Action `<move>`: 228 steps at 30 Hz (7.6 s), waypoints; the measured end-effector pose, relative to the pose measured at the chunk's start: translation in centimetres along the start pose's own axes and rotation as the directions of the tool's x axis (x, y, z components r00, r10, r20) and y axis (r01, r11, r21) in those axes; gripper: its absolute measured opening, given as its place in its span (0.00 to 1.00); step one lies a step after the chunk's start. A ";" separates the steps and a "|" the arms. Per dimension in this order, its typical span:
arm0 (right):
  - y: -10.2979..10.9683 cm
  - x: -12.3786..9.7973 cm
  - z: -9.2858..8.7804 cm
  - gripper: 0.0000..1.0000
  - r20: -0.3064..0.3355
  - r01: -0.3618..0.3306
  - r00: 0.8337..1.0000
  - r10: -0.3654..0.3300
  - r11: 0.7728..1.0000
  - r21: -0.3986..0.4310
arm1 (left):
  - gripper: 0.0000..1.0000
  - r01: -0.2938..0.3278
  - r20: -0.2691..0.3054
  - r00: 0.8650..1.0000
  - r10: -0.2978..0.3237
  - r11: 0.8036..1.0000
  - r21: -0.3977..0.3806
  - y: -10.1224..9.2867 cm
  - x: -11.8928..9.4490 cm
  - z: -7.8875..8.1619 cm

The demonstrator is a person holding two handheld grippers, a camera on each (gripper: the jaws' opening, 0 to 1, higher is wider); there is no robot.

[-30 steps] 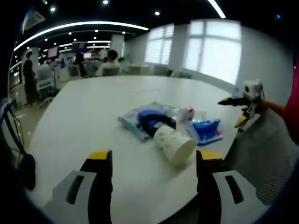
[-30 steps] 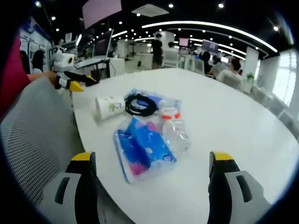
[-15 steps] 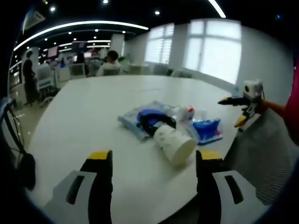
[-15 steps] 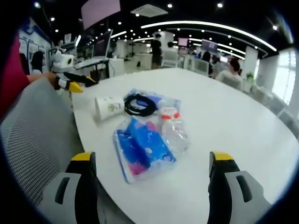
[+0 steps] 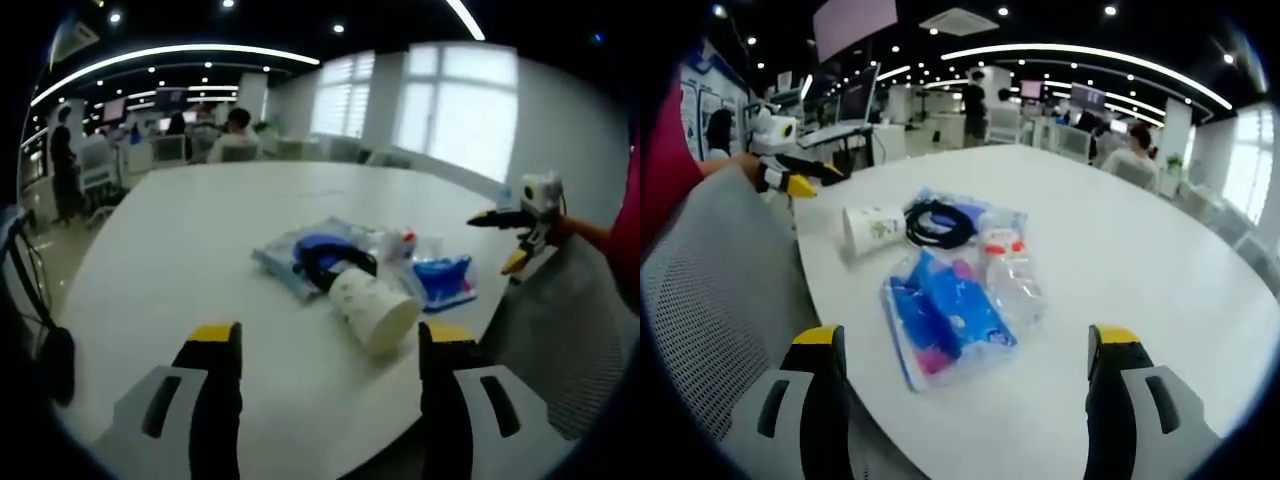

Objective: Arrange the tabletop items into an orderly group along one side of the table until the central work area is clear of visible clutter.

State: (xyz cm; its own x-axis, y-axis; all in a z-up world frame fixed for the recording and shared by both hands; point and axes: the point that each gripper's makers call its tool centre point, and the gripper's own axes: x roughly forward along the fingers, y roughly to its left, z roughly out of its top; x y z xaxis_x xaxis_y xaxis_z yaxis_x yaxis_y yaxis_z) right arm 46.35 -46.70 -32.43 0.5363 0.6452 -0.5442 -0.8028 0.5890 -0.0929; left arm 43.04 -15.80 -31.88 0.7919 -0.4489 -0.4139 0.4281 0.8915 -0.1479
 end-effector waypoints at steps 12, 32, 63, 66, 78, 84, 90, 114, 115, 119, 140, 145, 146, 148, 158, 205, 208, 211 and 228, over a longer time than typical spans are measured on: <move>0.1 0.0 -0.1 0.98 -0.005 -0.005 1.000 0.005 1.000 -0.003 | 0.68 0.001 -0.003 1.000 -0.001 1.000 -0.004 -0.1 0.0 -0.1; -0.5 0.6 0.1 0.97 -0.015 -0.004 1.000 0.004 1.000 -0.009 | 0.68 0.001 -0.007 1.000 -0.001 1.000 -0.007 -0.3 0.0 -0.1; -4.5 5.8 3.9 0.87 -0.044 -0.054 0.998 0.050 0.993 -0.101 | 0.65 -0.003 -0.033 0.999 0.003 1.000 0.004 -0.4 -0.3 -0.3; -4.7 6.3 3.9 0.86 -0.053 -0.059 0.997 0.054 0.992 -0.108 | 0.65 -0.004 -0.031 1.000 0.004 1.000 0.001 -0.4 -0.2 -0.3; -5.2 8.3 4.2 0.76 -0.048 -0.078 0.996 0.076 0.997 -0.030 | 0.64 -0.006 -0.035 0.999 0.006 1.000 -0.003 -0.3 -0.2 -0.5; -5.4 9.7 4.3 0.69 -0.059 -0.079 0.995 0.078 0.997 -0.016 | 0.64 -0.006 -0.037 0.999 0.006 1.000 -0.004 -0.3 -0.2 -0.5; -5.6 11.0 3.1 0.68 -0.112 -0.072 0.991 0.070 0.997 -0.015 | 0.63 -0.007 -0.038 0.999 0.007 1.000 -0.006 -0.3 -0.2 -0.5; -5.0 14.2 2.6 0.57 -0.153 -0.072 0.986 0.071 0.997 -0.001 | 0.63 -0.011 -0.039 0.999 0.010 1.000 -0.022 -0.3 -0.2 -0.6; -5.0 14.3 2.6 0.57 -0.153 -0.074 0.985 0.073 0.997 -0.001 | 0.63 -0.011 -0.040 0.999 0.010 1.000 -0.022 -0.3 -0.2 -0.6; -4.8 14.8 2.8 0.56 -0.151 -0.081 0.985 0.080 0.997 -0.005 | 0.63 -0.013 -0.037 0.999 0.012 1.000 -0.024 -0.2 -0.2 -0.6; -4.6 15.6 2.8 0.48 -0.177 -0.105 0.980 0.089 0.991 -0.081 | 0.63 -0.017 -0.036 0.999 0.016 0.999 -0.029 -0.3 -0.2 -0.5; -4.6 15.8 2.6 0.46 -0.186 -0.106 0.979 0.088 0.990 -0.088 | 0.62 -0.017 -0.037 0.999 0.016 0.999 -0.028 -0.3 -0.2 -0.5; -4.6 15.8 2.6 0.46 -0.186 -0.106 0.979 0.087 0.990 -0.092 | 0.62 -0.017 -0.037 0.999 0.016 0.999 -0.029 -0.3 -0.2 -0.5; -4.6 15.8 2.6 0.44 -0.187 -0.106 0.979 0.086 0.990 -0.097 | 0.62 -0.017 -0.038 0.999 0.016 0.999 -0.028 -0.3 -0.2 -0.5; -4.5 16.1 2.5 0.45 -0.205 -0.106 0.976 0.079 0.986 -0.126 | 0.62 -0.019 -0.036 0.999 0.018 0.999 -0.029 -0.3 -0.3 -0.5; -5.0 14.4 4.8 0.38 -0.098 -0.081 0.993 0.071 0.991 -0.108 | 0.62 -0.021 -0.028 0.999 0.021 1.000 -0.001 -0.2 -0.3 0.1; -5.2 14.2 5.1 0.37 -0.085 -0.072 0.994 0.063 0.992 -0.101 | 0.62 -0.020 -0.022 1.000 0.020 1.000 0.000 -0.2 -0.2 0.3; -5.3 14.0 5.4 0.37 -0.072 -0.065 0.996 0.058 0.993 -0.094 | 0.62 -0.016 -0.017 1.000 0.016 1.000 0.004 -0.3 -0.2 0.7; -5.5 13.0 6.7 0.38 -0.024 -0.033 0.999 0.031 0.996 -0.078 | 0.62 0.033 0.010 0.999 -0.034 0.997 0.070 -1.4 1.0 3.6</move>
State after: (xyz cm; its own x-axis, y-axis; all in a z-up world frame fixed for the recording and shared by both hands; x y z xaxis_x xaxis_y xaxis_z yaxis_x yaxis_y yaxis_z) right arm 59.48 -38.29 -33.36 0.5046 0.6514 -0.5666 -0.8379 0.5277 -0.1395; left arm 44.80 -17.69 -28.88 0.7811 -0.4794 -0.4000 0.4834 0.8698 -0.0984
